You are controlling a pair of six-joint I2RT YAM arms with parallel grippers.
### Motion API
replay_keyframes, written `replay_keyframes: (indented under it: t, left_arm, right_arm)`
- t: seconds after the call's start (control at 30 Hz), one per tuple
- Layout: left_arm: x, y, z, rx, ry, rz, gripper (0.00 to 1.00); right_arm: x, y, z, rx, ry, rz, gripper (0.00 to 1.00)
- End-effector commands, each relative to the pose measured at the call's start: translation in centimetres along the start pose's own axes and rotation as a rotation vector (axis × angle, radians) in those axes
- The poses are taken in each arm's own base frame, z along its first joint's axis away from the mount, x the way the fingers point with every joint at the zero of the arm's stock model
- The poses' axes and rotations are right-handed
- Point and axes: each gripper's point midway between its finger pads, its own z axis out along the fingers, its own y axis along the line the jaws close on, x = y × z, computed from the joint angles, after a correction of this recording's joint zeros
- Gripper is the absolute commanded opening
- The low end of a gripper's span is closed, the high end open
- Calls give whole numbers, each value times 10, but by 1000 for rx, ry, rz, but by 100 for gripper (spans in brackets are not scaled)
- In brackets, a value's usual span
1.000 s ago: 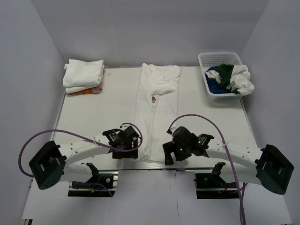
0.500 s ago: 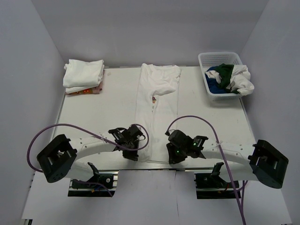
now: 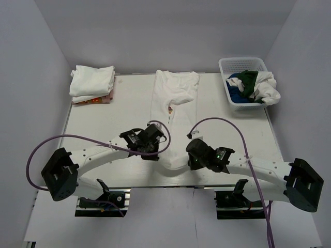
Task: Fold and stack the t-shirts
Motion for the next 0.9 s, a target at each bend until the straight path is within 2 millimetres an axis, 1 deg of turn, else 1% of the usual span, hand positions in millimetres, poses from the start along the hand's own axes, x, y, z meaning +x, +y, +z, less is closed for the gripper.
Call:
replay_keyframes:
  t: [0.0, 0.03, 0.07, 0.1, 0.13, 0.17, 0.2, 0.23, 0.27, 0.3, 0.33, 0.37, 0.4, 0.43, 0.47, 0.5, 0.53, 0.57, 0.6, 0.67, 0.7, 0.73, 0.77, 0.8, 0.83, 0.87]
  left_arm:
    - [-45, 3, -7, -82, -143, 8, 0]
    - [-67, 12, -8, -144, -210, -15, 0]
    - [-76, 16, -6, -179, -230, -23, 0]
    - [-82, 23, 3, -227, -229, -29, 0]
    - [-105, 23, 1, -244, -279, -48, 0]
    - [-114, 23, 3, -256, -288, -59, 0]
    - [-129, 20, 6, -270, -301, -52, 0]
    - [-143, 22, 7, -277, -328, -76, 0]
    - [-155, 20, 7, -270, -348, -80, 0]
    - [-175, 16, 0, -267, -384, -76, 0]
    - [-187, 25, 5, -298, -391, -101, 0]
    - [-205, 21, -1, -284, -424, -104, 0]
    - [-214, 21, 1, -278, -429, -105, 0]
    - [-221, 23, 3, -285, -431, -103, 0]
    - [-230, 25, 5, -279, -433, -103, 0]
    - [-238, 21, 10, -284, -427, -91, 0]
    - [-244, 25, 11, -294, -426, -104, 0]
    - [-251, 31, 12, -301, -431, -120, 0]
    - [-257, 29, 14, -300, -435, -112, 0]
    - [-267, 36, 16, -285, -439, -114, 0]
    - [-274, 29, 13, -254, -456, -108, 0]
    - [-277, 35, 23, -260, -443, -100, 0]
    - [-284, 30, 22, -246, -451, -100, 0]
    - [-289, 35, 24, -253, -453, -102, 0]
    - [-294, 38, 25, -253, -452, -100, 0]
    - [-299, 41, 31, -259, -451, -107, 0]
  right_arm:
    - [-53, -17, -5, 149, -185, 57, 0]
    - [-67, -15, -6, 154, -227, 69, 0]
    - [-78, -13, -6, 164, -245, 71, 0]
    - [-86, -21, -4, 220, -271, 70, 0]
    - [-98, -27, -5, 245, -298, 86, 0]
    - [-115, -25, -7, 255, -334, 93, 0]
    - [-129, -28, -6, 261, -367, 111, 0]
    - [-140, -30, -5, 269, -389, 92, 0]
    - [-159, -31, -8, 261, -431, 113, 0]
    - [-164, -34, -5, 274, -432, 102, 0]
    - [-174, -40, -3, 293, -440, 94, 0]
    - [-192, -42, -6, 296, -475, 114, 0]
    - [-203, -44, -5, 305, -480, 97, 0]
    - [-210, -45, -5, 307, -483, 99, 0]
    - [-216, -57, -1, 329, -472, 91, 0]
    - [-227, -52, 1, 308, -477, 95, 0]
    - [-228, -60, 11, 319, -452, 103, 0]
    - [-236, -63, 13, 301, -455, 106, 0]
    - [-238, -57, 23, 263, -432, 100, 0]
    - [-253, -68, 24, 261, -451, 126, 0]
    - [-262, -73, 24, 259, -458, 141, 0]
    - [-259, -75, 35, 259, -432, 138, 0]
    - [-266, -76, 34, 254, -442, 145, 0]
    - [-272, -82, 35, 249, -453, 159, 0]
    - [-274, -82, 44, 232, -436, 152, 0]
    - [-277, -90, 46, 239, -435, 161, 0]
